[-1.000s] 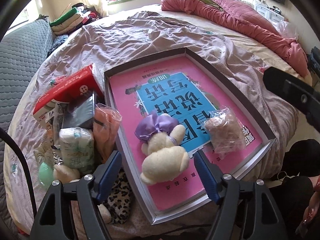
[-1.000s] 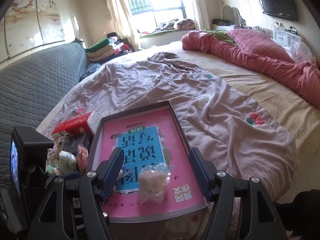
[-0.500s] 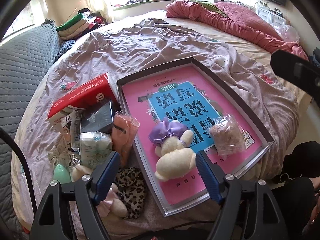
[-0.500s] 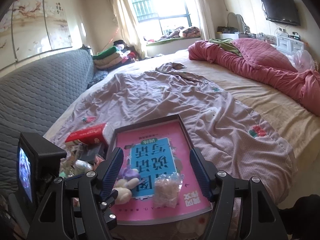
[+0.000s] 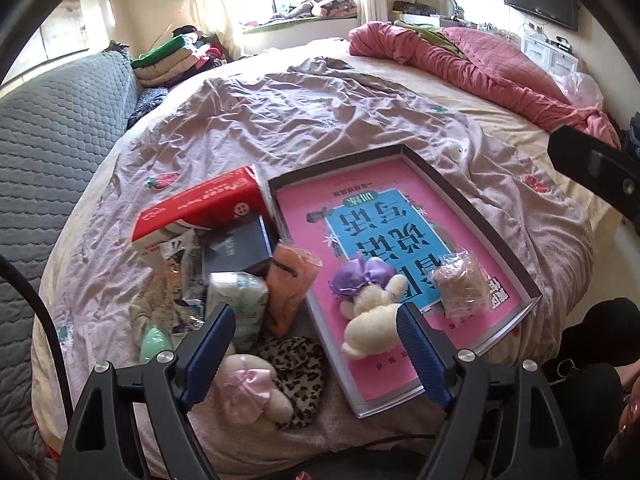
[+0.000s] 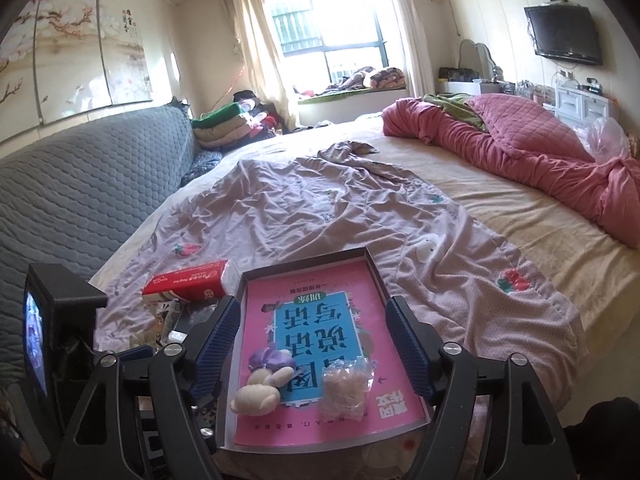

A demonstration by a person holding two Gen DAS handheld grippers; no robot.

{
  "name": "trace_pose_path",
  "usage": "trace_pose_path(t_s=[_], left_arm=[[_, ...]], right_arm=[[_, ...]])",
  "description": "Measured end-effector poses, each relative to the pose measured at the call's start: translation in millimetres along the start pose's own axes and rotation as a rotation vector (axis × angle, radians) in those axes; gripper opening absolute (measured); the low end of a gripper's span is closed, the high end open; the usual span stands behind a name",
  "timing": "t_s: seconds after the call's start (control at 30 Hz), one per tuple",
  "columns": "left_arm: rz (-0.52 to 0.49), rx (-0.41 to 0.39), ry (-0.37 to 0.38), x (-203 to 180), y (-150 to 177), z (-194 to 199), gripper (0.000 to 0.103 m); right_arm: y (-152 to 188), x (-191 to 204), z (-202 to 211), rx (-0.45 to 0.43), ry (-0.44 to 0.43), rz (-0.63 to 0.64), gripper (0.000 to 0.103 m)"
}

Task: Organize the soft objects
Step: 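Withdraw both open tools from the tray back toward the pile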

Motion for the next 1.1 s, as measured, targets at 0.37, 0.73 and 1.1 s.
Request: trace_pose_path(t_s=[0.37, 0.73, 1.1], left_arm=[[0.045, -0.039, -0.041, 40, 1, 23, 0.085], [0.093, -0.054, -0.071, 74, 7, 35, 0.085], [0.139, -0.039, -0.1, 104, 18, 31, 0.085]], right_arm=[[-3, 23, 7, -0.001, -0.004, 0.029, 0.081], [2, 54, 4, 0.013, -0.029, 0.076, 0.082], [15, 75, -10, 0.056, -0.043, 0.108, 0.083]])
Point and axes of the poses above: each gripper's, at about its wrist camera, not at the fingertips, and z roughly against the way its jaws point, x to its left, y to its underside, the point moved 8 cm from there along -z, roughly the way its jaws point, and after that the axes turned 3 degrees about -y, right-handed, at the moved point
